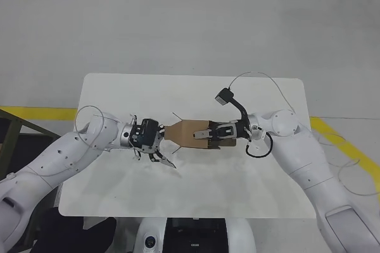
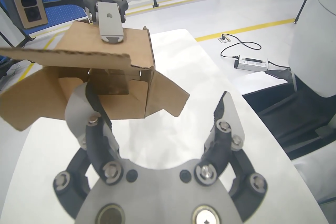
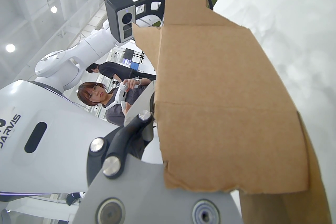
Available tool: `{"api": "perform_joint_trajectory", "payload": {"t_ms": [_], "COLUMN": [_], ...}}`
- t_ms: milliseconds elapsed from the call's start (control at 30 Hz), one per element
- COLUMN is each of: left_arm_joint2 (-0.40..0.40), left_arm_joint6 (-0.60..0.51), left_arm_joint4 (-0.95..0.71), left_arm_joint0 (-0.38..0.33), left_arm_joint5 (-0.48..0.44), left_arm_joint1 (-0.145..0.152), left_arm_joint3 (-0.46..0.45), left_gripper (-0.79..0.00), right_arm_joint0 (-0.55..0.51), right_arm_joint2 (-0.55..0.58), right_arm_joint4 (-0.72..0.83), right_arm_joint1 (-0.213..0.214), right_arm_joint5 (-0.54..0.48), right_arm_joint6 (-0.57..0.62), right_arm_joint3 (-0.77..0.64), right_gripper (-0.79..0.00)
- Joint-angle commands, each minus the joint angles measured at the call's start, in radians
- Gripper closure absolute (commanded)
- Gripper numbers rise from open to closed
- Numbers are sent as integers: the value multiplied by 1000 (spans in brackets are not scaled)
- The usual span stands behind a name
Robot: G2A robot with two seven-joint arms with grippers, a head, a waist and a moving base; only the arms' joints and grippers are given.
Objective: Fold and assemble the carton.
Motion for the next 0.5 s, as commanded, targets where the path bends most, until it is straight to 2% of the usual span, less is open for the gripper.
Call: {"api": "perform_joint_trajectory", "payload": {"t_ms": [0, 167, 233, 400, 467], "left_arm_joint2": [1, 6, 8, 10, 11], "left_arm_joint6": [-1, -5, -5, 1, 9], "left_arm_joint4": [-6, -25, -30, -51, -70], "left_arm_joint0": [-2, -4, -5, -5, -2], "left_arm_joint5": [-1, -5, -5, 1, 8], "left_arm_joint1": [-1, -2, -2, 0, 1], "left_arm_joint3": [4, 11, 16, 32, 36], "left_gripper": [-680, -526, -502, -508, -437], "right_arm_joint0": [1, 2, 2, 4, 4], "right_arm_joint2": [-2, -5, -7, -10, -11], "right_arm_joint4": [2, 7, 9, 12, 13], "right_arm_joint1": [1, 2, 3, 5, 6], "right_arm_joint5": [0, -1, -2, -3, -3], "right_arm_joint6": [0, -1, -2, -3, -3], "right_arm_joint3": [0, -1, -2, -2, -1], "right_gripper": [0, 0, 0, 0, 0]}}
